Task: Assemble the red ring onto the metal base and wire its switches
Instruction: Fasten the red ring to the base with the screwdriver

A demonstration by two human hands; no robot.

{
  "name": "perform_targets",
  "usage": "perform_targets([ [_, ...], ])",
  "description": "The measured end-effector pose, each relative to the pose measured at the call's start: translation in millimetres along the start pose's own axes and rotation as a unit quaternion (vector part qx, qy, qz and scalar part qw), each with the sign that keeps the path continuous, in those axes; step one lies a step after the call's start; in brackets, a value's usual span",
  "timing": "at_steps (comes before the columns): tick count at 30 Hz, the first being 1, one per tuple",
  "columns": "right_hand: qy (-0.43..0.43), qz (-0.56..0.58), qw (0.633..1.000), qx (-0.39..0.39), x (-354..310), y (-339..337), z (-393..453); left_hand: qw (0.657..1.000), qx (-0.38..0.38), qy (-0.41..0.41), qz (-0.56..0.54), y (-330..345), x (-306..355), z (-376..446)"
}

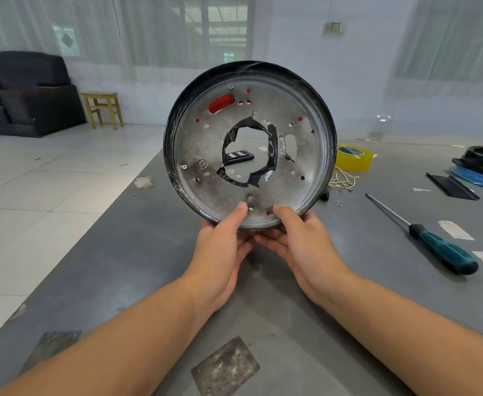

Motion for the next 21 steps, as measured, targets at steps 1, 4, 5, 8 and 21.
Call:
perform_targets([
  [1, 0.003, -0.010, 1.000, -0.005, 0.1, 0.8, 0.0, 1.000, 0.010, 0.002, 0.002, -1.5, 0.3, 0.3],
  [4, 0.006, -0.048, 0.999, -0.017, 0.2, 2.0, -1.7, 1.000, 0.029, 0.007, -0.002, -4.4, 1.9, 1.2],
  [5, 0.004, -0.058, 0.998, -0.017, 0.3, 1.5, -2.3, 0.999, 0.034, 0.011, -0.004, -5.0, 2.7, 1.4],
  [8, -0.001, -0.055, 0.998, 0.002, 0.7, -2.6, -2.7, 0.999, 0.042, 0.018, -0.007, -6.9, 4.5, 1.8],
  [21, -0.023, -0.050, 0.999, -0.001, -0.4, -1.9, -6.7, 0.998, 0.060, 0.008, 0.003, -12.6, 4.6, 4.0],
])
Point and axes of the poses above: each hand's wrist, its own z-axis towards the middle knuckle, its own y-axis out of the palm, x = y × z, the point moved 6 cm from there along z, towards the middle knuckle
